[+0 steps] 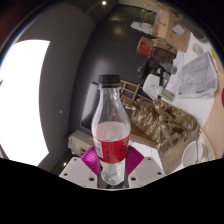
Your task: Pour water
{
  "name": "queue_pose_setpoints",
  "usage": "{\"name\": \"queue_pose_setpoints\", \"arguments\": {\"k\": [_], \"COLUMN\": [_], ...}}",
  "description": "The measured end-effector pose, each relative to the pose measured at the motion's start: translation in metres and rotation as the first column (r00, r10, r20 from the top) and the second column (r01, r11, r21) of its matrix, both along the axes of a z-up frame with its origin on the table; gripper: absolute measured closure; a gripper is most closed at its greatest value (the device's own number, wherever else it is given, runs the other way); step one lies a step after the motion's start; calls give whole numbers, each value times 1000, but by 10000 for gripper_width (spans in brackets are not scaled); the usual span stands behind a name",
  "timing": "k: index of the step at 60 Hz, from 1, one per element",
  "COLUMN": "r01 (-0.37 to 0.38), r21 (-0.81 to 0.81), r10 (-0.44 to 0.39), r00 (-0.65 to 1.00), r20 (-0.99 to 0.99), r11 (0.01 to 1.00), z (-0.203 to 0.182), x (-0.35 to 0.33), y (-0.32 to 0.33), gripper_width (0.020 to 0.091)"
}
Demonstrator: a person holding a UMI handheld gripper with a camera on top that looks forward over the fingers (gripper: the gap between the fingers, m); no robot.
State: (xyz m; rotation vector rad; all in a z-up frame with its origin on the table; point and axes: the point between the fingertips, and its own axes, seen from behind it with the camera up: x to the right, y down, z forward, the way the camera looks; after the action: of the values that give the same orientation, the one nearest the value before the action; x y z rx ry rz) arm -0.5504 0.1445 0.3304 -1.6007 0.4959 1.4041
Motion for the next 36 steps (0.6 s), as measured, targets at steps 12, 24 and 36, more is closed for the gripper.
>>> {"name": "queue_pose_setpoints", "arguments": {"k": [12,24,36], "r01": [125,177,148], "r21": [274,365,297], "r10": [-235,-399,-331], "r00": [879,551,331], "r20": [415,733,884], "r11": [953,914,943], "z": [38,-20,-134], "x": [112,235,310], "y": [22,51,62], "gripper_width": [809,809,810]}}
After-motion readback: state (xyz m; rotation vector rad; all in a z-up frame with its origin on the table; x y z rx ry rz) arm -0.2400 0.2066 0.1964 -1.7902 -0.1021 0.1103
